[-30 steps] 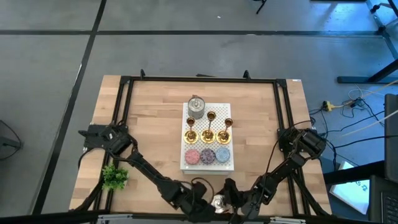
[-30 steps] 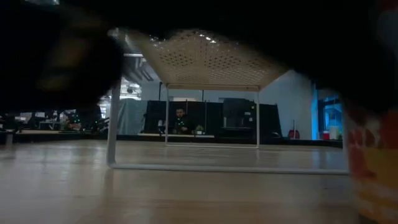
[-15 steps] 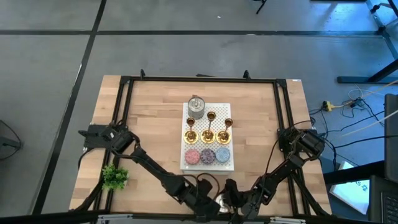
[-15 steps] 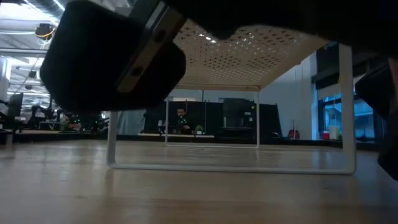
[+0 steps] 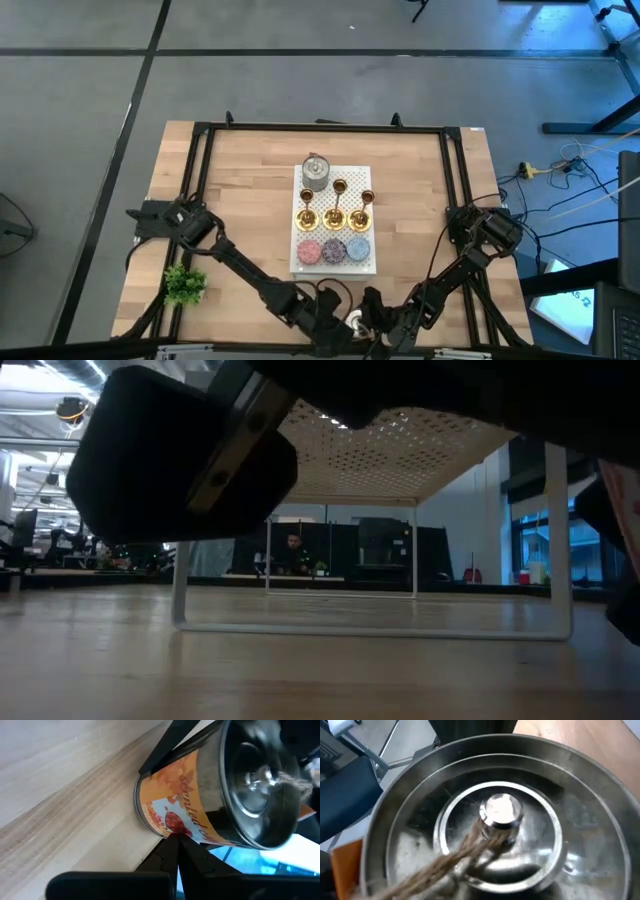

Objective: Pick & Place candle stick holders
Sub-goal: Put the silver scented candle on the shelf aligned with the other silver scented candle

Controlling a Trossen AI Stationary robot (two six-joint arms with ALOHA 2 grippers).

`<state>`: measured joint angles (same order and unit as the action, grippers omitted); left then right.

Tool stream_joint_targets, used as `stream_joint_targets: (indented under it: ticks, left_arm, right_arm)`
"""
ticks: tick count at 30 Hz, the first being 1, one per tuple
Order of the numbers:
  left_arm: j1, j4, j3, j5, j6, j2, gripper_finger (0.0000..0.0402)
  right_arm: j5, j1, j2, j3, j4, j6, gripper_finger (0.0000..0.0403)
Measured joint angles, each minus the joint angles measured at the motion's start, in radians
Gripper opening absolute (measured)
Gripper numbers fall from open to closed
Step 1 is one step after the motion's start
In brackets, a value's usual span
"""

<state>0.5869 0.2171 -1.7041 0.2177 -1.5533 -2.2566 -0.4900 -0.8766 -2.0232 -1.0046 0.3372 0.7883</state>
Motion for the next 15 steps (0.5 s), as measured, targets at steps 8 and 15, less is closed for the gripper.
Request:
stream_joint_targets:
  ticks: [8, 15]
  left_arm:
    - [0.082, 0.061, -0.001, 0.226, -0.129, 0.043, 0.0001]
    - [0.2, 0.215, 0.0, 0.511, -0.36, 0.104, 0.0001]
  right_arm:
    - [0.034, -0.045, 0.0, -0.037, 0.005, 0.016, 0.0358]
    - [0.024, -0.084, 0.061, -0.226, -0.272, -0.08, 0.0358]
